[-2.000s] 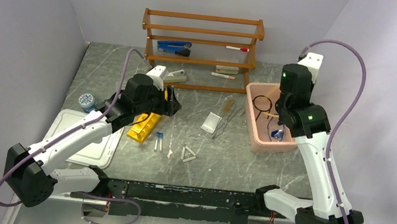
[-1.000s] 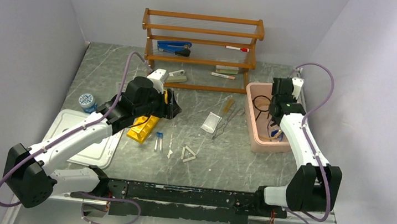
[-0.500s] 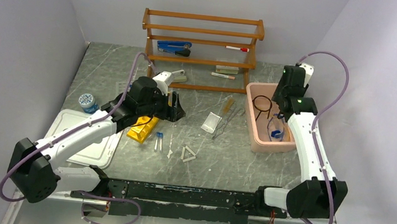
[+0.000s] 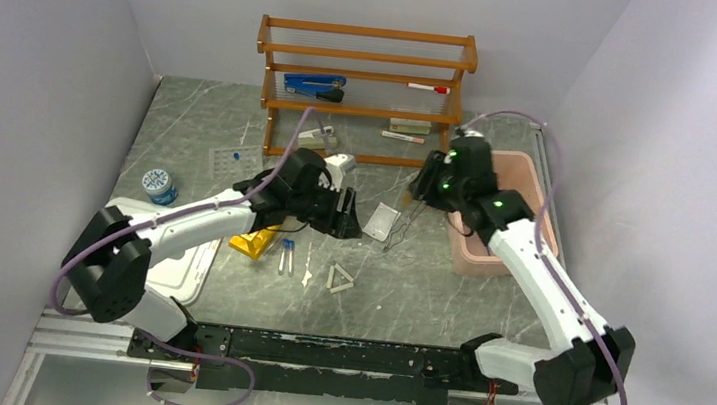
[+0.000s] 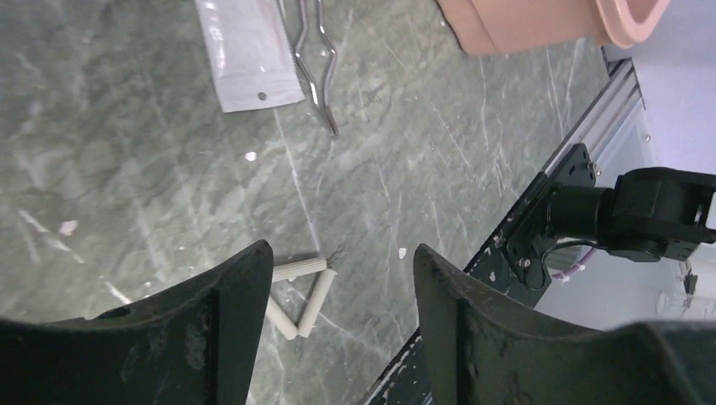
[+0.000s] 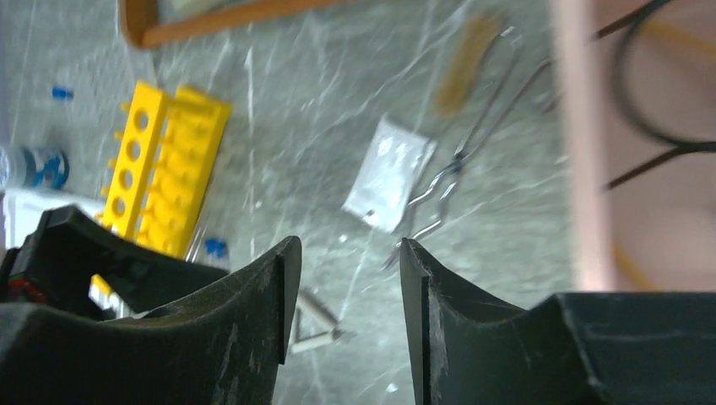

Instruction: Organize the chemistry lab equipment

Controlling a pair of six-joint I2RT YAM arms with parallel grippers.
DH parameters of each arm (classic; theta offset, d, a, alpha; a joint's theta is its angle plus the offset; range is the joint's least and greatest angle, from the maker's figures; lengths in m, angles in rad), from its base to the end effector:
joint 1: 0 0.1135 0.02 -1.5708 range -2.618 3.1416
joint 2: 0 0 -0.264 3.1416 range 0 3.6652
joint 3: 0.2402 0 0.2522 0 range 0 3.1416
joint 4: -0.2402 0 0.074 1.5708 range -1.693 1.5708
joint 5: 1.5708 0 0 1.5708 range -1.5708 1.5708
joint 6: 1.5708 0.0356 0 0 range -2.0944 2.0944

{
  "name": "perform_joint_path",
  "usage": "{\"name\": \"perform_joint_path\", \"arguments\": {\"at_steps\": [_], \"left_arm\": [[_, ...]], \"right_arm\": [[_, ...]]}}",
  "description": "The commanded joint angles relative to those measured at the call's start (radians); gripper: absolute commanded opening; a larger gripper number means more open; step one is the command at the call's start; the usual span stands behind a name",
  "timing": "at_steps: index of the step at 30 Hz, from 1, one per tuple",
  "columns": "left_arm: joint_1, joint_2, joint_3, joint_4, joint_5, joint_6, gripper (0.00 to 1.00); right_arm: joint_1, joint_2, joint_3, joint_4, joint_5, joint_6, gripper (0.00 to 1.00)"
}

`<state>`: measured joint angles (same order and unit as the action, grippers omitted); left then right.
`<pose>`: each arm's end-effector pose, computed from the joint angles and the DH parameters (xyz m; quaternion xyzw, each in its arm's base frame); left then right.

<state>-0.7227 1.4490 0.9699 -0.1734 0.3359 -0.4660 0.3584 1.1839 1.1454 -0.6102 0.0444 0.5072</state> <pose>0.2311 -0.2194 0.2505 0.1866 0.8671 -0.3688 0.2781 0.2392 0.0879 0.3423 0.0764 0.8922 0.1685 0.4121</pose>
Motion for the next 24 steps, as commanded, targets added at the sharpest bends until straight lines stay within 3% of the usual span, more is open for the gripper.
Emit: {"name": "perform_joint_path", "arguments": {"at_steps": [1,6,12,24], "left_arm": [[-0.036,0.029,0.065,-0.010,-0.093,-0.044,0.65],[-0.031,-0.048,0.036,-0.027,-0.262,-0.064,0.65],[-0.029,-0.182,-0.031,-0.016,-0.418,-0.090,0.69],[-0.016,-0.222,-0.052,-0.044,-0.436,-0.077,0.71]], "right_arm": [[0.160,0.080,-0.036,0.011,0.105,0.171,0.50],[0.288,0.190,-0.060,-0.045,0.243,0.306,0.48],[0.322,0.287,-0.129,-0.057,0.309,0.459,0.46],[0.354,0.435,-0.209,0.063,0.243,0.554,0.45]]}}
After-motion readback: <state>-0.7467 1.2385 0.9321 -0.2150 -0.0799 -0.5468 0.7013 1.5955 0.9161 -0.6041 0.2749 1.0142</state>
